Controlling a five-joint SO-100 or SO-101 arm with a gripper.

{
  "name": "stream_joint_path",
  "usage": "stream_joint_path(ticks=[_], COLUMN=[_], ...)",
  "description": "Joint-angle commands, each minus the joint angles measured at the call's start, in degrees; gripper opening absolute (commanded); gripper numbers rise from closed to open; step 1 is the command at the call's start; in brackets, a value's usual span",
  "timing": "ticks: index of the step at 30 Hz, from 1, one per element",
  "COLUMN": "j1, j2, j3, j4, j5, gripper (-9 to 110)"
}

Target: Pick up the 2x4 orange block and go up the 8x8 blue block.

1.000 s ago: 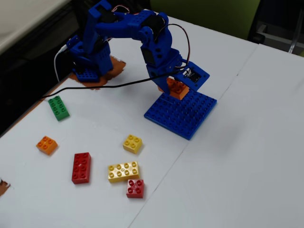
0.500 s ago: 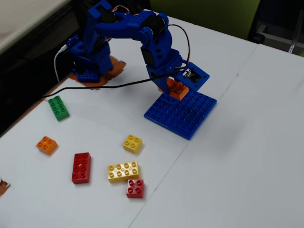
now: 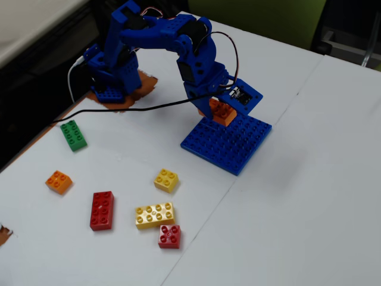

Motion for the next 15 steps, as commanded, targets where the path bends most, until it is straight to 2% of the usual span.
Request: stream_joint_path(ticks=[1, 15], j1=[0.4, 0.5], j2=[0.4, -0.6], j3=[-2.9, -2.9], j4=[-0.4, -0.8], j5=[0.0, 0.4], gripper=[0, 0])
